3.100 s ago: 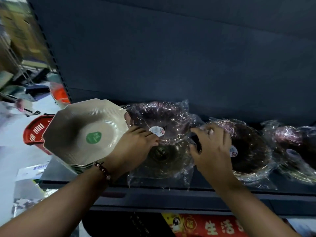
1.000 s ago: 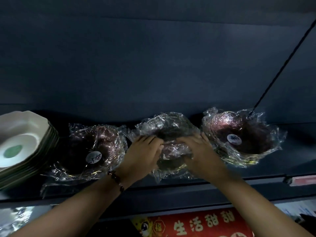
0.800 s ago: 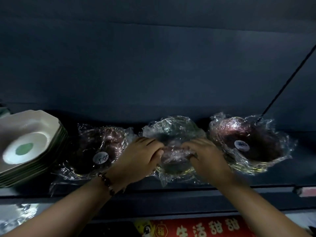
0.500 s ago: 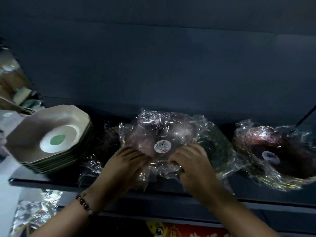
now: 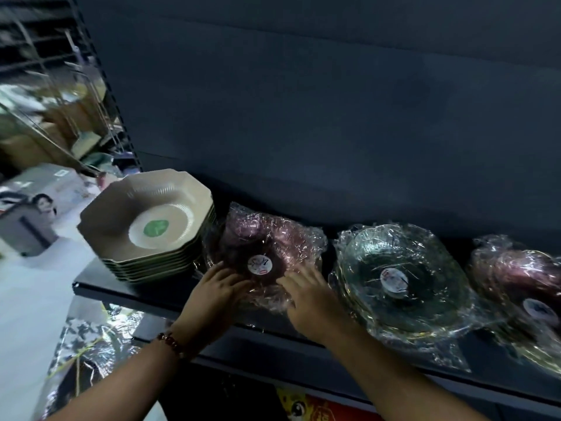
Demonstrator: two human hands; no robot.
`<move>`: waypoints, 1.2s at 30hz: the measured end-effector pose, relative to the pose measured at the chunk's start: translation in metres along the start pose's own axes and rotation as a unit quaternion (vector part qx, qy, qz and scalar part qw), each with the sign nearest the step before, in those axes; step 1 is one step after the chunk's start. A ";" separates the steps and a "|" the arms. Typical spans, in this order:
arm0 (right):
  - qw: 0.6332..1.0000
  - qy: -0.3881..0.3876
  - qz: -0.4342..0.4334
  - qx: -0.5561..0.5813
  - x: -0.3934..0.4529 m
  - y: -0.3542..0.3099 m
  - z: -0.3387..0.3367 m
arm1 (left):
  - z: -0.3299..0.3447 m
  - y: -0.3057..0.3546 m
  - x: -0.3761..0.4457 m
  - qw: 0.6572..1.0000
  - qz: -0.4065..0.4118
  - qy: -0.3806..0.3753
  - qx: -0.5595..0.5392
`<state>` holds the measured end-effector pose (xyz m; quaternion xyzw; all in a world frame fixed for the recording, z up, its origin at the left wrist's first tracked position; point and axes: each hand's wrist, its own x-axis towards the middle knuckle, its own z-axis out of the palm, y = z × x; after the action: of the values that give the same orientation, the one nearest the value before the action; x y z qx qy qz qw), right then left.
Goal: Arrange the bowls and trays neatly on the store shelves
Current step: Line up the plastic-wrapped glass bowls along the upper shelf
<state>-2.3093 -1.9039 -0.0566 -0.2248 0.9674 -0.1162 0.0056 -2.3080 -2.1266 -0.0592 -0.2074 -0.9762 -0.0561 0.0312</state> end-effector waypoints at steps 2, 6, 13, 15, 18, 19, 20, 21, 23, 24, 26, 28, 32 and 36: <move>1.000 -0.012 -0.007 -0.011 0.001 0.002 0.004 | 0.007 0.002 0.000 1.000 -0.011 -0.011 -0.003; 0.998 -0.046 -0.016 -0.039 -0.002 0.003 -0.001 | 0.016 0.004 -0.001 0.998 -0.010 -0.052 0.036; 0.998 -0.054 0.021 0.003 -0.006 0.004 -0.009 | 0.007 0.013 0.013 0.996 -0.012 -0.074 0.055; 0.998 -0.051 0.034 0.024 -0.012 0.010 -0.016 | 0.001 0.025 0.019 0.997 -0.010 -0.070 0.036; 0.995 -0.042 0.070 0.062 -0.030 0.021 -0.036 | -0.007 0.052 0.032 0.999 0.016 -0.038 -0.004; 0.993 -0.037 0.086 0.067 -0.037 0.027 -0.043 | -0.011 0.064 0.037 0.999 0.031 -0.034 -0.010; 0.992 -0.031 0.102 0.068 -0.046 0.034 -0.049 | -0.014 0.075 0.041 0.998 0.051 -0.021 -0.016; 0.991 -0.020 0.115 0.066 -0.055 0.040 -0.055 | -0.016 0.087 0.046 0.997 0.064 -0.021 -0.023; 0.987 0.006 0.143 0.071 -0.077 0.059 -0.065 | -0.019 0.111 0.057 0.996 0.086 -0.024 -0.025; 0.984 0.016 0.159 0.077 -0.089 0.069 -0.070 | -0.021 0.123 0.063 0.995 0.099 -0.020 -0.024; 0.980 0.034 0.181 0.077 -0.116 0.088 -0.080 | -0.023 0.149 0.073 0.992 0.126 -0.017 -0.024; 0.972 0.042 0.215 0.083 -0.145 0.107 -0.089 | -0.024 0.177 0.082 0.987 0.157 -0.023 -0.017; 0.955 0.084 0.281 0.039 -0.200 0.149 -0.102 | -0.023 0.240 0.099 0.976 0.208 -0.054 -0.036; 0.931 0.091 0.354 -0.020 -0.250 0.191 -0.112 | -0.016 0.305 0.120 0.962 0.267 -0.047 -0.028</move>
<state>-2.1744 -1.6040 -0.0017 0.1435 0.9827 -0.1074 -0.0467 -2.2919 -1.8033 -0.0034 -0.4632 -0.8839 -0.0634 -0.0068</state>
